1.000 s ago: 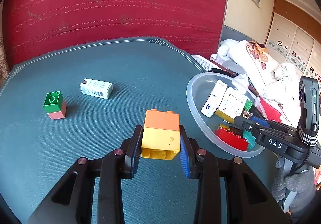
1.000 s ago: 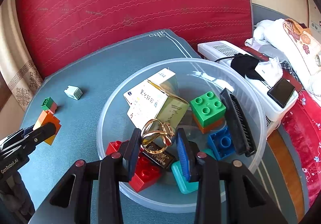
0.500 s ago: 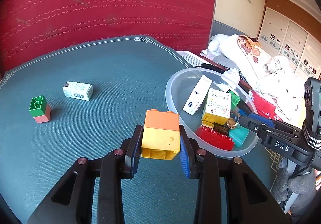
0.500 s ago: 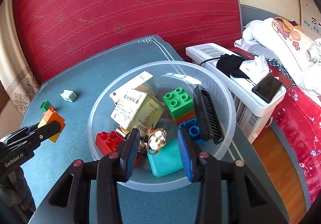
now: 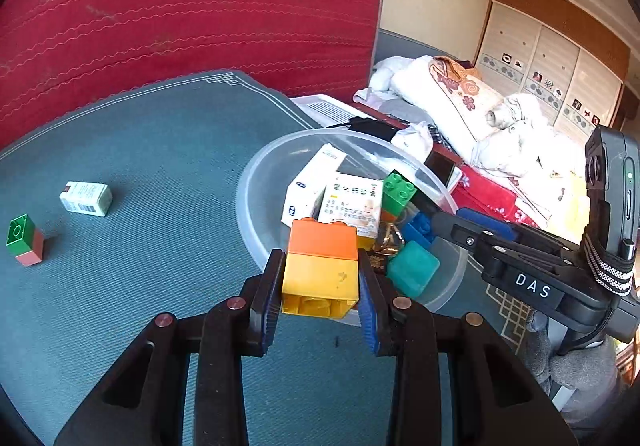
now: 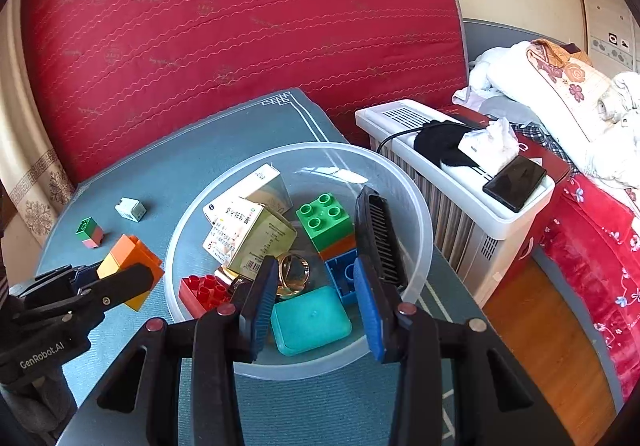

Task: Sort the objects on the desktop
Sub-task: 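Open the right gripper to drop the key ring while the left gripper releases the brick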

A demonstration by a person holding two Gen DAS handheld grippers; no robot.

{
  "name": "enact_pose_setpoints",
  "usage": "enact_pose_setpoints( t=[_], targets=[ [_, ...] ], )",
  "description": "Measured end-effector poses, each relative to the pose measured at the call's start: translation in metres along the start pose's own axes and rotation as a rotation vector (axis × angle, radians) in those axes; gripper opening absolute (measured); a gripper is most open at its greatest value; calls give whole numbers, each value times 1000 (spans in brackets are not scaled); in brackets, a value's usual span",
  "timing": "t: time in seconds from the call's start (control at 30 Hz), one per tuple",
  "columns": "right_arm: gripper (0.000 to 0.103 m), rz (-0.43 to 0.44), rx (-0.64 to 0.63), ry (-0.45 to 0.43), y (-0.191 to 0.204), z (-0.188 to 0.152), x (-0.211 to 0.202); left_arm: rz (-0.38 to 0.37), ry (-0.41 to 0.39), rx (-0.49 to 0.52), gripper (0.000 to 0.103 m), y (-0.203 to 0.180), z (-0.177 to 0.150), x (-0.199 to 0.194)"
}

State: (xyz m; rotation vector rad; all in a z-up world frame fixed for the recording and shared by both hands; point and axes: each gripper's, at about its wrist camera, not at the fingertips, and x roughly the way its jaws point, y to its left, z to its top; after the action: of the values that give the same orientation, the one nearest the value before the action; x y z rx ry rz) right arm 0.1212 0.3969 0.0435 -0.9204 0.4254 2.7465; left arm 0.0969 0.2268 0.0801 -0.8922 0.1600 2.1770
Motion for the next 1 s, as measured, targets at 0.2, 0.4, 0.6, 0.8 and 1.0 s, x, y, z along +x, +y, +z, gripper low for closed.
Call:
enact_pose_setpoints(
  t=[0.2, 0.4, 0.6, 0.8, 1.0],
  targets=[
    [43, -10, 47, -28, -13, 7, -7, -62, 9, 55, 37, -27, 6, 11],
    [43, -22, 82, -39, -23, 11, -8, -92, 25, 82, 37, -42, 8, 26],
    [43, -21, 82, -28, -23, 9, -5, -127, 30, 83, 37, -43, 7, 33],
    [43, -24, 89, -22, -26, 9, -3, -167, 34, 64, 37, -38, 5, 31],
    [43, -23, 83, -28, -22, 9, -6, -153, 8, 44, 44, -30, 4, 20]
  ],
)
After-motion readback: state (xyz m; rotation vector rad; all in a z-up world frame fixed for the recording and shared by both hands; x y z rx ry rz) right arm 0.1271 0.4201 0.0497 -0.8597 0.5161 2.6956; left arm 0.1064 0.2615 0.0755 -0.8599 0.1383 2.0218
